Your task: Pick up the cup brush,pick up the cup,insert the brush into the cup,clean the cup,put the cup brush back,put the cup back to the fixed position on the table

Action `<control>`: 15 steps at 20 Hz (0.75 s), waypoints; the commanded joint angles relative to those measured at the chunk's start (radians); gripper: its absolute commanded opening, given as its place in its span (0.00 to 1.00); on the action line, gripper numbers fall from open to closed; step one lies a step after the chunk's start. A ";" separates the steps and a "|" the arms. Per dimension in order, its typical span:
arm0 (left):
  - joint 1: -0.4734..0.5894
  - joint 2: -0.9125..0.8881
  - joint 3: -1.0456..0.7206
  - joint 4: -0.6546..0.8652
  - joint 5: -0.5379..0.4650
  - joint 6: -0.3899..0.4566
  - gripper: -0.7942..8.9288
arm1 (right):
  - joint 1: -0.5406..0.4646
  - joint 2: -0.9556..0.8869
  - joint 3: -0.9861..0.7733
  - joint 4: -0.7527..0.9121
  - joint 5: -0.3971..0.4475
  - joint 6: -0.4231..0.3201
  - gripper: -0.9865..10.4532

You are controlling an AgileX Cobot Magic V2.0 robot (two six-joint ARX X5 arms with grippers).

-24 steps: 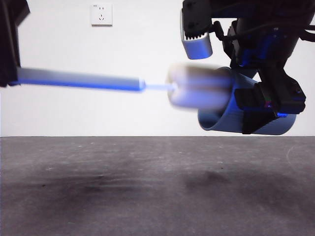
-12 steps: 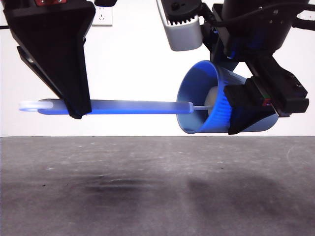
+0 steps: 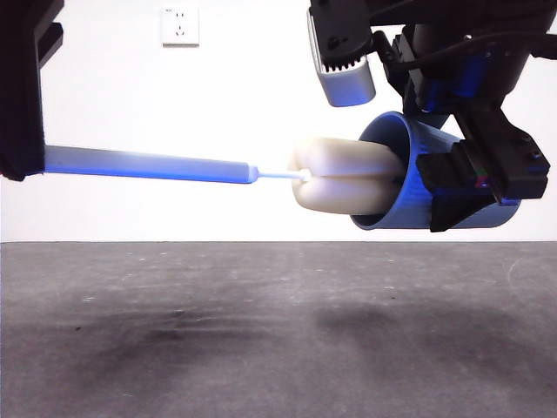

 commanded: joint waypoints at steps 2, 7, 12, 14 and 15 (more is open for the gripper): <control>0.000 0.005 -0.003 0.027 0.022 -0.014 0.07 | 0.003 0.001 0.001 0.014 -0.003 0.013 0.08; -0.010 0.067 -0.003 0.156 0.080 -0.015 0.07 | 0.032 0.001 0.001 0.032 -0.043 0.012 0.08; -0.032 0.138 -0.003 0.235 0.124 -0.046 0.07 | 0.077 0.001 0.001 0.056 -0.055 0.009 0.08; -0.041 0.143 -0.003 0.246 0.124 -0.048 0.07 | 0.082 0.001 0.001 0.050 -0.048 0.010 0.08; -0.047 0.142 -0.003 0.240 0.124 -0.050 0.07 | 0.081 0.001 0.001 0.042 -0.039 0.010 0.08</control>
